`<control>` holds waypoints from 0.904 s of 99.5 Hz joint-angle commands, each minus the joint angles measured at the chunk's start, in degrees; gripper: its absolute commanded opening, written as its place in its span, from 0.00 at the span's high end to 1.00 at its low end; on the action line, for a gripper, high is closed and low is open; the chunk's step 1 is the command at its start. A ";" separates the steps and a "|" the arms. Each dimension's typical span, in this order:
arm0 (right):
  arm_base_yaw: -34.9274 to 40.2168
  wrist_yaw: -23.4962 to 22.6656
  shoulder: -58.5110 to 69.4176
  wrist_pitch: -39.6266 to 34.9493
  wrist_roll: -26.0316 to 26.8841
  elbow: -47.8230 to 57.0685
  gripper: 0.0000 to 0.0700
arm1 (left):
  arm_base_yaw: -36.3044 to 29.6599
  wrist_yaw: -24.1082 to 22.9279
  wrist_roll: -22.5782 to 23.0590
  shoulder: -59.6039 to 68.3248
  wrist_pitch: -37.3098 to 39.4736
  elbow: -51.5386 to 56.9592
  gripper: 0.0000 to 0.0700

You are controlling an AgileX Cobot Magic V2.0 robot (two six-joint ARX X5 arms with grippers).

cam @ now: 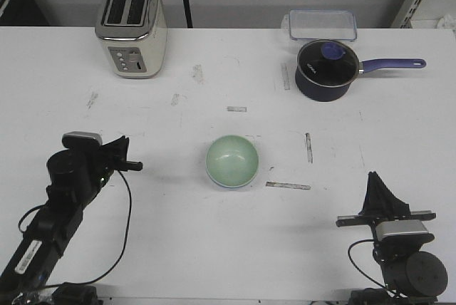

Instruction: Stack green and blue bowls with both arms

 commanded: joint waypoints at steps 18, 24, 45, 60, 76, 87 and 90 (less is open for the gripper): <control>-0.07 0.04 -0.07 0.66 -0.17 0.00 0.99 | 3.45 -4.37 6.93 -12.63 5.01 -7.80 1.00; -0.07 0.04 -0.07 0.66 -0.17 0.00 0.99 | 4.26 -4.37 6.91 -16.00 5.40 -9.70 1.00; -0.07 0.04 -0.07 0.66 -0.17 0.00 0.99 | 5.73 -4.39 6.91 -24.79 3.28 -12.70 1.00; -0.07 0.04 -0.07 0.66 -0.17 -0.02 0.99 | 5.68 -4.15 6.91 -27.89 2.45 -12.66 1.00; -0.07 0.04 -0.07 0.66 -0.17 0.00 0.99 | 5.68 -4.17 6.91 -30.56 2.47 -12.66 1.00; -0.07 0.04 -0.07 0.66 -0.17 0.00 0.99 | 5.68 -4.15 6.91 -32.02 2.47 -12.66 1.00; -0.07 0.04 -0.07 0.66 -0.17 0.00 0.99 | 5.68 -4.15 6.91 -32.37 2.47 -12.66 1.00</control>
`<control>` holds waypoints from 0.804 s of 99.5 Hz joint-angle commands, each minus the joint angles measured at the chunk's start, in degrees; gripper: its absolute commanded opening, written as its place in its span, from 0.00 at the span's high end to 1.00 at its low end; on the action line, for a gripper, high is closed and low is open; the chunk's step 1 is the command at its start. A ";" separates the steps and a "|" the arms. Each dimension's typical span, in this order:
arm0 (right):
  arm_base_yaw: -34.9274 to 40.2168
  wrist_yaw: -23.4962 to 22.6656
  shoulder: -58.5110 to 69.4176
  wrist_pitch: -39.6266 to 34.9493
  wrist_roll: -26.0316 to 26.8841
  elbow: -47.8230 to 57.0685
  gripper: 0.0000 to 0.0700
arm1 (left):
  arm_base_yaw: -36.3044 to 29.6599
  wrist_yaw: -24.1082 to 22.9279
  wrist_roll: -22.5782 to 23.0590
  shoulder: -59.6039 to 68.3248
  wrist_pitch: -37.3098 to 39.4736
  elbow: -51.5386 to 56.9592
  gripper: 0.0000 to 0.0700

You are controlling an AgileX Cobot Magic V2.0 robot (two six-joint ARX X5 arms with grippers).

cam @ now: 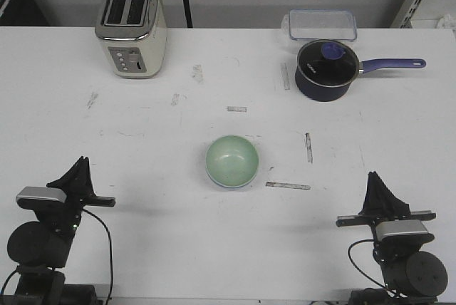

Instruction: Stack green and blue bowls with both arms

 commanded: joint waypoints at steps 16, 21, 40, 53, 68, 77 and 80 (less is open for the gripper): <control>-0.07 0.04 -0.07 0.66 -0.17 0.00 0.99 | 0.02 0.17 0.87 -1.75 0.59 -0.20 1.00; -0.07 0.04 -0.07 0.68 -0.17 0.00 0.99 | 0.02 0.24 0.90 -2.10 0.70 -0.68 1.00; -0.07 0.04 -0.07 0.66 -0.17 0.00 0.99 | 0.09 0.22 0.92 -5.64 7.30 -6.95 1.00; -0.07 0.04 -0.07 0.66 -0.17 -0.02 0.99 | 0.28 0.22 0.90 -9.14 8.31 -12.02 1.00; -0.07 0.04 -0.07 0.66 -0.17 0.00 0.99 | 0.28 0.22 0.90 -12.63 7.93 -16.00 1.00; -0.07 0.04 -0.07 0.66 -0.17 0.00 0.99 | 0.28 0.13 0.92 -14.23 7.93 -17.51 1.00; -0.07 0.04 -0.07 0.68 -0.17 0.00 0.99 | 0.28 -0.02 0.90 -14.67 7.89 -17.94 1.00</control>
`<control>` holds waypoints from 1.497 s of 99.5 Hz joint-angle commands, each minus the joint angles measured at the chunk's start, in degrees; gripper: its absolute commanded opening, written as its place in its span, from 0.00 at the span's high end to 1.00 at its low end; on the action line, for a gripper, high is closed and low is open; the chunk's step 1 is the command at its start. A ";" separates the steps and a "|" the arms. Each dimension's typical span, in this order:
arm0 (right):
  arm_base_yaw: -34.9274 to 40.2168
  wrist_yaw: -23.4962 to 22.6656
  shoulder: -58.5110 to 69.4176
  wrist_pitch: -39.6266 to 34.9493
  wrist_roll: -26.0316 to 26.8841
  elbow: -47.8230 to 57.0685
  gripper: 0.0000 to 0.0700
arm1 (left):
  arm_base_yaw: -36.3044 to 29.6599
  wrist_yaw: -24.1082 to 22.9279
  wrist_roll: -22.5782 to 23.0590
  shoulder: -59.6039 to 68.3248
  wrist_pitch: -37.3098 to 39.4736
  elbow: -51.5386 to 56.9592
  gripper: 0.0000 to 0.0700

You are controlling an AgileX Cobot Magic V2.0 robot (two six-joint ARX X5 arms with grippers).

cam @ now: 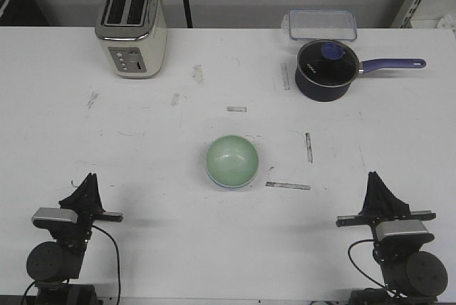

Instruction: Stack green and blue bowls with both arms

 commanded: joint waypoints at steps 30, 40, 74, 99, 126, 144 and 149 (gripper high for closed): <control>-0.07 0.04 -0.07 0.66 -0.17 0.00 0.99 | 0.15 -1.73 0.90 -5.03 -1.64 -4.42 1.00; -0.07 0.04 -0.07 0.66 -0.17 0.00 0.99 | 0.46 -1.77 0.90 -6.34 -0.39 -6.93 1.00; -0.07 0.04 -0.04 1.09 -0.17 0.00 0.99 | 0.55 -2.03 0.90 -6.34 -1.92 -7.69 1.00; -0.07 0.04 -0.07 1.75 -0.17 0.00 0.99 | 0.55 -1.97 0.90 -6.32 -1.90 -7.69 1.00; -0.07 0.04 -0.07 1.75 -0.17 0.00 0.99 | 0.55 -1.97 0.90 -6.32 -1.90 -7.69 1.00; -0.07 0.04 -0.07 1.75 -0.17 0.00 0.99 | 0.55 -1.97 0.90 -6.32 -1.90 -7.69 1.00; -0.07 0.04 -0.07 1.75 -0.17 0.00 0.99 | 0.55 -1.97 0.90 -6.32 -1.90 -7.69 1.00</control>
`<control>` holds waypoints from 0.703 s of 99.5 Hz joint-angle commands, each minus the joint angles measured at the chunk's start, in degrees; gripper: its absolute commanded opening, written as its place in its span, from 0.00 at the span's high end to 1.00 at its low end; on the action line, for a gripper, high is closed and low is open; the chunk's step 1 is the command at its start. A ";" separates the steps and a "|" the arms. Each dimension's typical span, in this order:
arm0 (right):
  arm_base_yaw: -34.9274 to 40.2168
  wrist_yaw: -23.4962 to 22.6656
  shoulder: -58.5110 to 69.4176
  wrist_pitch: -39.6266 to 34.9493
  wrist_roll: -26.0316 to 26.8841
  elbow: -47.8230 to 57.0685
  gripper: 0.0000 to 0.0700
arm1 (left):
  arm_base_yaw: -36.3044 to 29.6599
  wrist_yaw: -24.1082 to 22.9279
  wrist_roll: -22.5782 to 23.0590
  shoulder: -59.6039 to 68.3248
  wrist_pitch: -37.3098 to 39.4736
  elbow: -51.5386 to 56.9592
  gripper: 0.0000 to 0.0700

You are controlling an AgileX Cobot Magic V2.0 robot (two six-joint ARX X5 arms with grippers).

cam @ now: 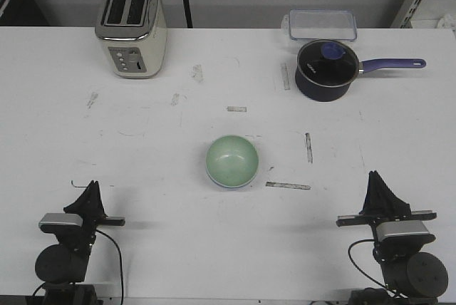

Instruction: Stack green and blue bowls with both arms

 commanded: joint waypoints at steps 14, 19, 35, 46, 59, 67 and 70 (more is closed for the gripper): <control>-0.07 0.02 -0.07 0.81 -0.17 0.00 0.99 | 0.02 -0.26 0.74 -0.09 0.72 -1.27 1.00; -0.07 0.02 -0.07 0.81 -0.17 0.00 0.99 | 0.02 -0.26 0.74 -0.09 0.72 -1.27 1.00; -0.13 0.66 -0.07 0.50 -0.17 -0.04 0.99 | 0.02 -0.26 0.74 -0.09 0.72 -1.27 1.00; -0.98 1.51 -2.25 0.55 -0.20 -1.29 0.99 | 0.02 -0.26 0.74 -0.09 0.72 -1.27 1.00; -1.16 2.19 -4.59 0.61 -0.20 -4.09 0.99 | 0.02 -0.26 0.74 -0.09 0.72 -1.27 1.00; -1.14 2.10 -6.45 0.68 -0.20 -6.51 0.99 | 0.02 -0.26 0.74 -0.09 0.72 -1.27 1.00; -1.14 2.08 -7.04 0.94 -0.17 -7.58 0.99 | 0.02 -0.26 0.74 -0.09 0.72 -1.27 1.00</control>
